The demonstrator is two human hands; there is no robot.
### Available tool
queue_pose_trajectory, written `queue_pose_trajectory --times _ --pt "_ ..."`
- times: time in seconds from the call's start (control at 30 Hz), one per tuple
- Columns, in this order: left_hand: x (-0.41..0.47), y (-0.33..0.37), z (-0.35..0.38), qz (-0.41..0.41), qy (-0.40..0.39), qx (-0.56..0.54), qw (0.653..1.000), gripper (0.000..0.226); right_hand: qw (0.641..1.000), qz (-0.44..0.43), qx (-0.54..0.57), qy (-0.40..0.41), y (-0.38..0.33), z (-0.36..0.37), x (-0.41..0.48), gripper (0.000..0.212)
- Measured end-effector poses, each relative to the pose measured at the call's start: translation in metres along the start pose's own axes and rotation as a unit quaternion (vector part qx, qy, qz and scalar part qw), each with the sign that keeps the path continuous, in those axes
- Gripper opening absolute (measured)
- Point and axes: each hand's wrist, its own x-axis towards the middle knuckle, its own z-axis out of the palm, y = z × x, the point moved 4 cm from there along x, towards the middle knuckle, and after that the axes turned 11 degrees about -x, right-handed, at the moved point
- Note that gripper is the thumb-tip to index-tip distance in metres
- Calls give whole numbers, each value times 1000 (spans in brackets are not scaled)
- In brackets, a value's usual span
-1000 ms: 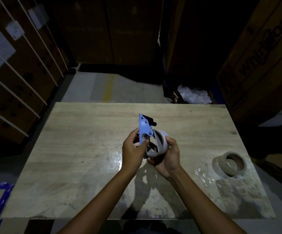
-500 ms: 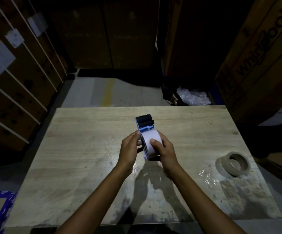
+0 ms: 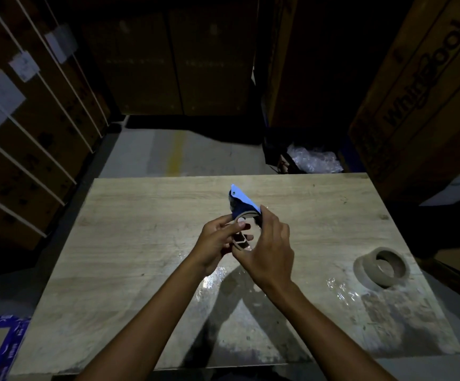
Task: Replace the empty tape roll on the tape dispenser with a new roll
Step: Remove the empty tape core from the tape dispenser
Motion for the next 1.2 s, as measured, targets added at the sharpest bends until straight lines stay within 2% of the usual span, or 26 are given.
queue_pose_trajectory --times 0.1,0.23,0.37,0.43,0.5,0.6,0.7,0.83,0.93,1.07,1.1,1.2 --pt "7 -6 -4 -25 -21 -64 997 40 998 -36 -29 46 -2 1 -1 86" --pt "11 -12 -7 -39 -32 -91 995 40 995 -65 -36 61 -1 6 -3 88" --pt "15 -15 -14 -38 -39 -78 995 44 998 -56 -7 20 5 11 -1 97" --pt "16 -16 -20 -37 -23 -60 997 44 997 -47 50 -22 8 11 0 98" --pt "17 -17 -25 -36 -12 -38 999 40 989 -17 130 -65 16 14 3 89" --pt "16 -20 -28 -43 -6 -20 999 37 960 77 255 -91 40 24 8 54" --pt "18 -25 -27 -55 -4 -23 998 38 949 100 288 -84 56 34 14 29" --pt "23 -32 -32 -82 -13 -39 996 38 942 101 296 -117 60 41 16 25" --pt "28 -37 -38 -101 -9 -26 995 39 926 125 303 -186 64 49 18 19" --pt "33 -40 -43 -125 -20 -18 992 38 849 197 385 -304 60 51 16 16" --pt "33 -39 -45 -134 -29 -18 990 37 846 197 389 -305 60 49 16 18" --pt "33 -39 -52 -170 -51 -3 984 31 869 175 377 -270 69 49 18 20"
